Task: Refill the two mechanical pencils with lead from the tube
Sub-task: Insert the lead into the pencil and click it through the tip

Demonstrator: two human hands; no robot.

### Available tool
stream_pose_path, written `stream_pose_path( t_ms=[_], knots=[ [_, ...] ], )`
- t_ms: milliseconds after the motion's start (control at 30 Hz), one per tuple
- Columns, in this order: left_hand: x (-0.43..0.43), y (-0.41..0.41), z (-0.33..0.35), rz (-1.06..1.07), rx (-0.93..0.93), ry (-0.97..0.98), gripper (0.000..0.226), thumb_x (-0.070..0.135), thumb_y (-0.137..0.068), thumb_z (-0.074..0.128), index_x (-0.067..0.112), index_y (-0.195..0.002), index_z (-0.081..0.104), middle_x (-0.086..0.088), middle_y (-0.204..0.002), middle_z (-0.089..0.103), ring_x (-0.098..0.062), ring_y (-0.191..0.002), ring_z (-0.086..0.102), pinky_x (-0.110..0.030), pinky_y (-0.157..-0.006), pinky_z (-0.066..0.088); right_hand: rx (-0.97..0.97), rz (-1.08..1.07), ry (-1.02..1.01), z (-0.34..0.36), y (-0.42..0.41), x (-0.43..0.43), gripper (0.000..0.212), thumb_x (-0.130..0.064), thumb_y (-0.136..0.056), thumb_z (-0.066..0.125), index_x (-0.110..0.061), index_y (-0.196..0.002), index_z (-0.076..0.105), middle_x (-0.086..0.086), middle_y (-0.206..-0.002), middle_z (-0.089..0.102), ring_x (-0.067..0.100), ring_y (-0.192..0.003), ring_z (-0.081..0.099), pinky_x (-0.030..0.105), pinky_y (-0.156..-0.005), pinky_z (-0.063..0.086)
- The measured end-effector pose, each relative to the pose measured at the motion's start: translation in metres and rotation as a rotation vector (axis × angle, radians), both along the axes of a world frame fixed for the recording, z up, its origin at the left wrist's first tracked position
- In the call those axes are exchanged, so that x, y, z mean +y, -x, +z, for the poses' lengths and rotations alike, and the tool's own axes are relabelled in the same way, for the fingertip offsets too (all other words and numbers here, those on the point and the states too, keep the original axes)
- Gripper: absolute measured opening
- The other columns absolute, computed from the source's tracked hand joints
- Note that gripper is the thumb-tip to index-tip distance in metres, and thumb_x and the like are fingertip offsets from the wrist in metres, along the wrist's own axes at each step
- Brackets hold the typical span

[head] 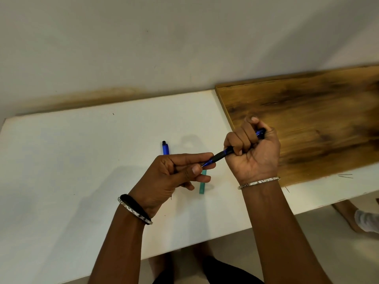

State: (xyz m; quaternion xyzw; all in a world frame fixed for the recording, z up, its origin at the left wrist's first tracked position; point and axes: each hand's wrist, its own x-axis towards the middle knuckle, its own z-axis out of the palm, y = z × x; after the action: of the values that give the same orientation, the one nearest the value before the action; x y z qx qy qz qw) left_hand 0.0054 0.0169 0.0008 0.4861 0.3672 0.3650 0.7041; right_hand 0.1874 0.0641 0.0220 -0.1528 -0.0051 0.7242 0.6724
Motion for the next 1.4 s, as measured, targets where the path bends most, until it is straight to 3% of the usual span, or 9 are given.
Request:
stream_pose_path(
  t_ms=[733,1033,1400],
  knots=[
    [0.0,0.001,0.002,-0.005,-0.022,0.006,0.034,0.037,-0.084,0.064,0.033,-0.118,0.067,0.001,-0.116,0.072,-0.019,-0.098,0.072,-0.021,-0.069,0.057,0.018,0.011,-0.017,0.005,0.0,0.001,0.034,-0.022,-0.097,0.021,-0.015,-0.073,0.043,-0.008,-0.046,0.012,0.007,-0.035,0.009,0.018,-0.031,0.02],
    [0.0,0.002,0.002,-0.007,-0.012,0.016,0.033,0.027,-0.087,0.062,0.031,-0.12,0.066,0.0,-0.117,0.071,-0.02,-0.099,0.071,-0.021,-0.069,0.057,0.017,-0.006,-0.031,0.004,-0.001,0.0,0.035,-0.025,-0.098,0.021,-0.015,-0.073,0.044,-0.008,-0.047,0.012,0.007,-0.035,0.009,0.018,-0.031,0.019],
    [0.001,0.005,-0.002,0.107,0.154,0.111,0.029,0.04,-0.084,0.057,0.027,-0.105,0.074,0.0,-0.103,0.076,-0.01,-0.081,0.072,-0.017,-0.057,0.049,-0.047,-0.108,-0.004,0.0,-0.011,0.002,0.033,-0.024,-0.094,0.021,-0.016,-0.069,0.042,-0.007,-0.046,0.012,0.009,-0.035,0.009,0.016,-0.033,0.018]
  ],
)
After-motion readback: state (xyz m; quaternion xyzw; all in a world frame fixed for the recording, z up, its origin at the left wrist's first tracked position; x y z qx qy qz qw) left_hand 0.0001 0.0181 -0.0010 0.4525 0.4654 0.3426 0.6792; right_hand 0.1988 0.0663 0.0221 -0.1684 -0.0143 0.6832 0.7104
